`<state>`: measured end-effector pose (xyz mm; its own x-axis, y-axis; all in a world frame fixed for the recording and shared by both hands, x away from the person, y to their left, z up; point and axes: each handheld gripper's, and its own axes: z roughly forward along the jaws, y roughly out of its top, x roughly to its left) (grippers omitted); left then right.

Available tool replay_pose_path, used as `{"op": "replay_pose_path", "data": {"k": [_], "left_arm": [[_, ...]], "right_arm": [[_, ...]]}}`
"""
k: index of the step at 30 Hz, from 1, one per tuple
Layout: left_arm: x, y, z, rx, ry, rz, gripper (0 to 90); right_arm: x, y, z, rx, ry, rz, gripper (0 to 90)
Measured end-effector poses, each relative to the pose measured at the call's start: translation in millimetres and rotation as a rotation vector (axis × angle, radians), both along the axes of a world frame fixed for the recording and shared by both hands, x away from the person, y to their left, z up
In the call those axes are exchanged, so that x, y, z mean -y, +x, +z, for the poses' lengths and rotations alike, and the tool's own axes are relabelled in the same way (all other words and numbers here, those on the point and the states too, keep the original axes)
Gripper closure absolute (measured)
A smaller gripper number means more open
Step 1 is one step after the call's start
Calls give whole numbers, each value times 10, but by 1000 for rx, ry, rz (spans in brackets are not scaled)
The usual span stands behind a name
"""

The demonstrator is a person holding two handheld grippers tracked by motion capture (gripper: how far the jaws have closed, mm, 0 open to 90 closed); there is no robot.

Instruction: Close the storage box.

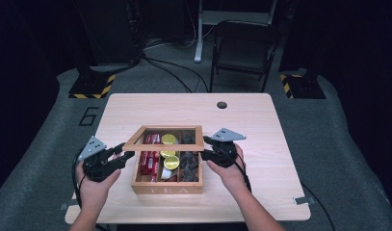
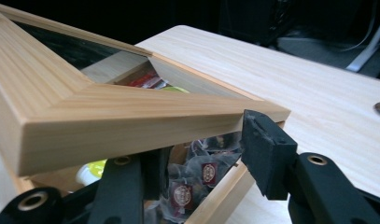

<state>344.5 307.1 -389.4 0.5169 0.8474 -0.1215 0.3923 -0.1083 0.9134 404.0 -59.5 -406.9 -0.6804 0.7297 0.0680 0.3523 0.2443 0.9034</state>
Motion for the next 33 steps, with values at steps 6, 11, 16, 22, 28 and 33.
{"op": "replay_pose_path", "data": {"k": [6, 11, 16, 22, 28, 33], "left_arm": [[-3, 32, 61, -16, 40, -20, 578], [-2, 15, 39, -11, 49, -24, 576], [-39, -34, -51, -25, 31, -46, 570], [-51, -115, -120, -9, 31, -47, 568], [-48, -190, -189, -5, 41, -50, 562], [-57, -230, -259, -12, 58, -58, 556]], "right_arm": [[3, 14, 9, -15, 10, -4, 530], [7, -10, 20, -15, -2, -3, 541], [38, -142, -3, 1, -15, 17, 538], [53, -296, 6, 44, -48, 49, 526], [85, -391, -23, 35, -60, 62, 522], [102, -465, -76, 15, -56, 77, 518]]}}
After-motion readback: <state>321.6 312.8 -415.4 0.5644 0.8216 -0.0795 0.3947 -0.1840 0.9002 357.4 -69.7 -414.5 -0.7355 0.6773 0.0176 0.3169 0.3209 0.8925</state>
